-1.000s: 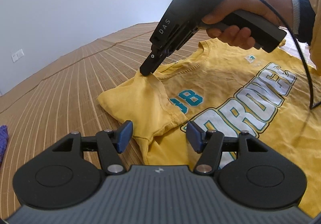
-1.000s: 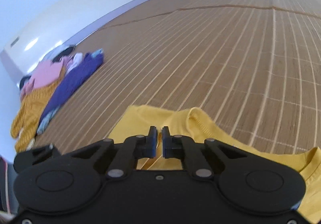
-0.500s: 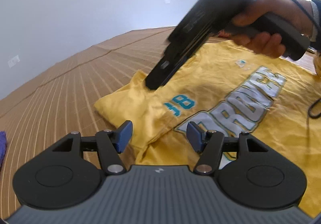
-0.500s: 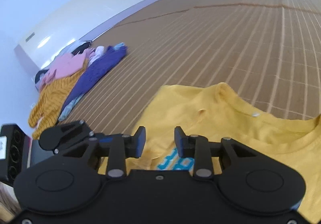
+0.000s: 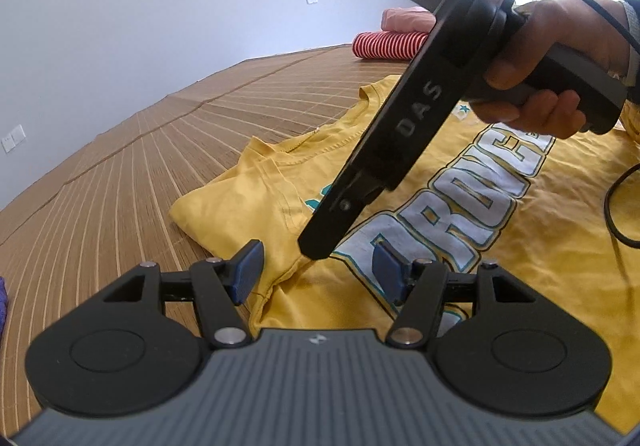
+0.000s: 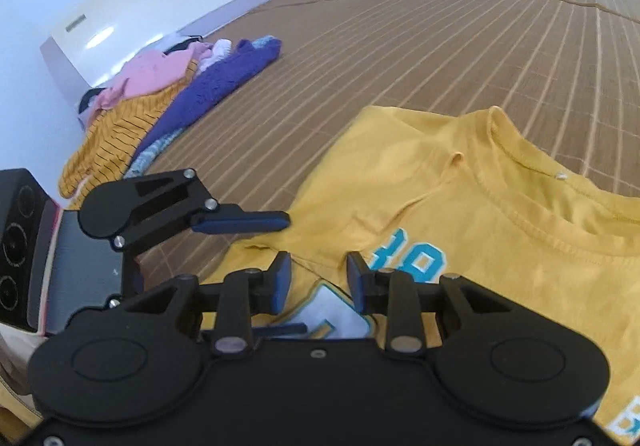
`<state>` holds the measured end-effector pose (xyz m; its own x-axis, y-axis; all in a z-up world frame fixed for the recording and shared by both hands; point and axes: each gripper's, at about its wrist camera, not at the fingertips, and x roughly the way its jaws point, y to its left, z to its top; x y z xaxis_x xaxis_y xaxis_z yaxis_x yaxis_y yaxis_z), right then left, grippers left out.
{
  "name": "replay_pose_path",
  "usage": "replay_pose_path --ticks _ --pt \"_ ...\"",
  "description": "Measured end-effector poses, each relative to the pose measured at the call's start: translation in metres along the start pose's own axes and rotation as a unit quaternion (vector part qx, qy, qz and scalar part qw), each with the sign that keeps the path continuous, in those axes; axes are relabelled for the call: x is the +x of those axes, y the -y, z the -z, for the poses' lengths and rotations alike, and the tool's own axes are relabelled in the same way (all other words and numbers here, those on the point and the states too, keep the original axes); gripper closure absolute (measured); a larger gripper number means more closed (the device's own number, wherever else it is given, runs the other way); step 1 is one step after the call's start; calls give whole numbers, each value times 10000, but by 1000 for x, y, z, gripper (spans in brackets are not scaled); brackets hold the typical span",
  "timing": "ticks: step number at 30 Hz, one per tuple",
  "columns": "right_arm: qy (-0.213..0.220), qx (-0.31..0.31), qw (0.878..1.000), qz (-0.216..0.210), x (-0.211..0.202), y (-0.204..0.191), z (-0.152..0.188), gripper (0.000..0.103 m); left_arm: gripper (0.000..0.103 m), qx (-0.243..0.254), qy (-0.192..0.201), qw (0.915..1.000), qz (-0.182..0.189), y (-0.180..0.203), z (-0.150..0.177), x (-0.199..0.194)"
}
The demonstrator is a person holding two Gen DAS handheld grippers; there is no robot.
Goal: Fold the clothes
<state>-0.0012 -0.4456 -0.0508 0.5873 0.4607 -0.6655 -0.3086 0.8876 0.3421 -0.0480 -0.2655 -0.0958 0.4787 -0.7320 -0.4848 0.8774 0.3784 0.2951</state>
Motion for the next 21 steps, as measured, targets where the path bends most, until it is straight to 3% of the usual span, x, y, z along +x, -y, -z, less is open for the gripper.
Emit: replay_pose_path --ticks 2,4,7,14,18,21 --pt "-4 6 10000 17 2 0 -1 73 36 6 1 10000 -6 0 0 0" --pt "-6 54 10000 12 -1 3 1 89 36 1 1 10000 -3 0 0 0" --pt "-45 139 9999 7 -7 8 5 97 35 -15 -4 10000 -9 -1 0 1" --pt "-204 203 9995 159 -9 7 12 98 31 -97 -59 9999 -4 -4 0 4" --pt "-196 -18 9989 434 -18 -4 7 82 31 -128 -63 9999 3 -6 0 5" --pt "37 -134 9984 553 -22 -13 2 81 31 -73 -60 9999 -37 -3 1 4"
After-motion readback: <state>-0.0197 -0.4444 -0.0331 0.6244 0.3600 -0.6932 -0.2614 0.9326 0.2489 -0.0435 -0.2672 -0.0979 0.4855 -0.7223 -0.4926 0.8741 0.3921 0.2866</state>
